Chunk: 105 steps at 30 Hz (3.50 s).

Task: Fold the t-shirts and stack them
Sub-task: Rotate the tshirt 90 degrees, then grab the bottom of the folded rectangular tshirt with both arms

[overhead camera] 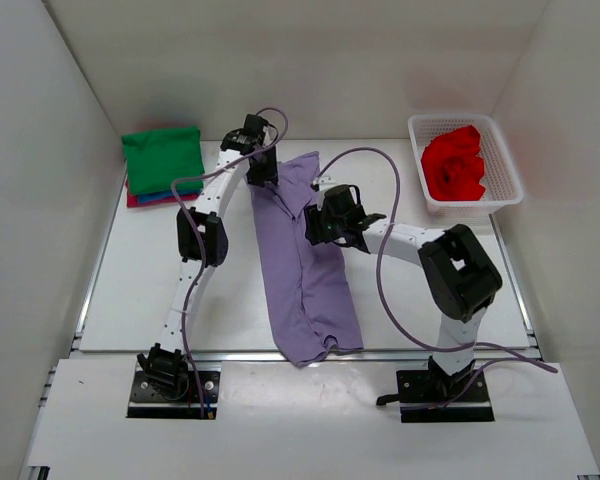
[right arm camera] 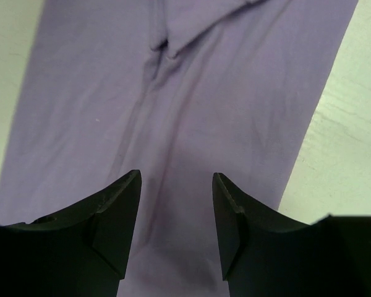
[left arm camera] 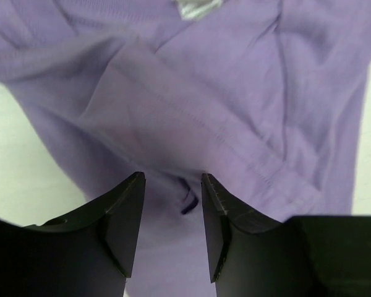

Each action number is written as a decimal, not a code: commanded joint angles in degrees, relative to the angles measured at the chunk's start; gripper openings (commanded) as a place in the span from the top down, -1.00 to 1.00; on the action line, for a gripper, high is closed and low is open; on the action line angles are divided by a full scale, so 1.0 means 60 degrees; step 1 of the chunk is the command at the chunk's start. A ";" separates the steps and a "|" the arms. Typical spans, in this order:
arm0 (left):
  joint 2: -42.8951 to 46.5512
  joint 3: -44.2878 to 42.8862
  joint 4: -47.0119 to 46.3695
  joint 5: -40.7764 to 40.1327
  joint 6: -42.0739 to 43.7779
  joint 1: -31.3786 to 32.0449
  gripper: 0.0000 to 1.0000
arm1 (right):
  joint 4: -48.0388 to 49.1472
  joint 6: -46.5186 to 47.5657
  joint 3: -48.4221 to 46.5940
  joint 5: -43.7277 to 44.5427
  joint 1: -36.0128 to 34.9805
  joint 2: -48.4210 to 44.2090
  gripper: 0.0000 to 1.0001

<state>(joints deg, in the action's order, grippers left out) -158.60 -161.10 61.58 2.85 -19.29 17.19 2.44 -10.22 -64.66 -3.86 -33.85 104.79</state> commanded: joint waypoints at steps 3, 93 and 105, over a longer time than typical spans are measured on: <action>0.0214 -0.0265 0.0840 -0.0285 0.0066 0.0006 -0.05 | -0.0377 0.0297 -0.0677 -0.0133 0.0030 0.0624 0.05; 1.5432 2.2967 -0.7422 0.0755 -0.6057 0.5895 -0.23 | -0.3629 -0.4479 0.7833 -0.2257 0.0470 -0.8896 -0.17; 1.4877 2.3085 -0.7715 0.0771 -0.6658 0.6744 0.02 | -0.3366 -0.4670 0.8126 -0.2667 0.0089 -0.8676 0.33</action>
<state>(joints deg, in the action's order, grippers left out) -68.25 -24.10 14.33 8.82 -58.50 57.17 -18.06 -38.39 -17.19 -18.90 -33.15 52.03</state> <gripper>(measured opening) 0.501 0.359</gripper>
